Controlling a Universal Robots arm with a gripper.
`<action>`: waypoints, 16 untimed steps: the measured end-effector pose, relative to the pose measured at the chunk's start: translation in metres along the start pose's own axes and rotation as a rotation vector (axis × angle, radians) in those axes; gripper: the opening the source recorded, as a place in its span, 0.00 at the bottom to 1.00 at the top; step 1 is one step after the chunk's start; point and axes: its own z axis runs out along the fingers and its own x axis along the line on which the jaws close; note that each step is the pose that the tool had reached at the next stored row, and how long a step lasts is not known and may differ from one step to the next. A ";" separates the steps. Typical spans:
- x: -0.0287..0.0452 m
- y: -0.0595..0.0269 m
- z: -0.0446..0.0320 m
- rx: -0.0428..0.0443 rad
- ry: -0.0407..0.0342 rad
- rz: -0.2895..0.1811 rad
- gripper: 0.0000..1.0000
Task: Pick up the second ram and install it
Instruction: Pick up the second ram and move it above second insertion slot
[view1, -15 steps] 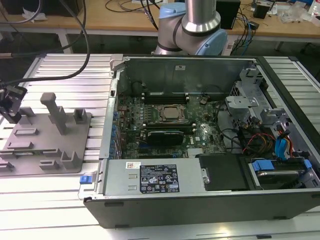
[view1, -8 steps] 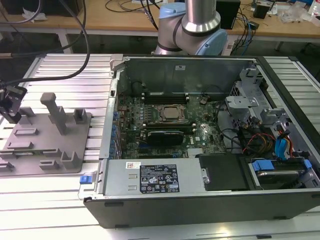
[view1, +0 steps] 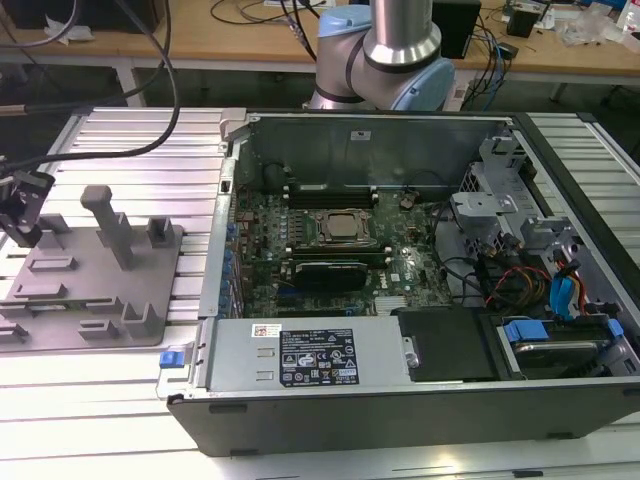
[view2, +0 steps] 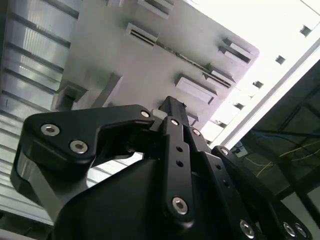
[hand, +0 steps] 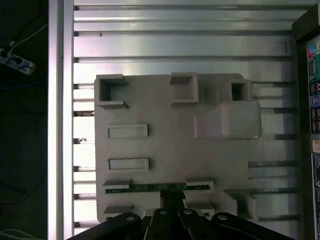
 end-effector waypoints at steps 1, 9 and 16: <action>0.0000 -0.0001 0.0006 -0.0009 0.0024 -0.050 0.08; 0.0001 -0.0002 0.0044 -0.0041 0.0169 -0.361 0.08; 0.0002 -0.0004 0.0071 -0.0029 0.0285 -0.592 0.08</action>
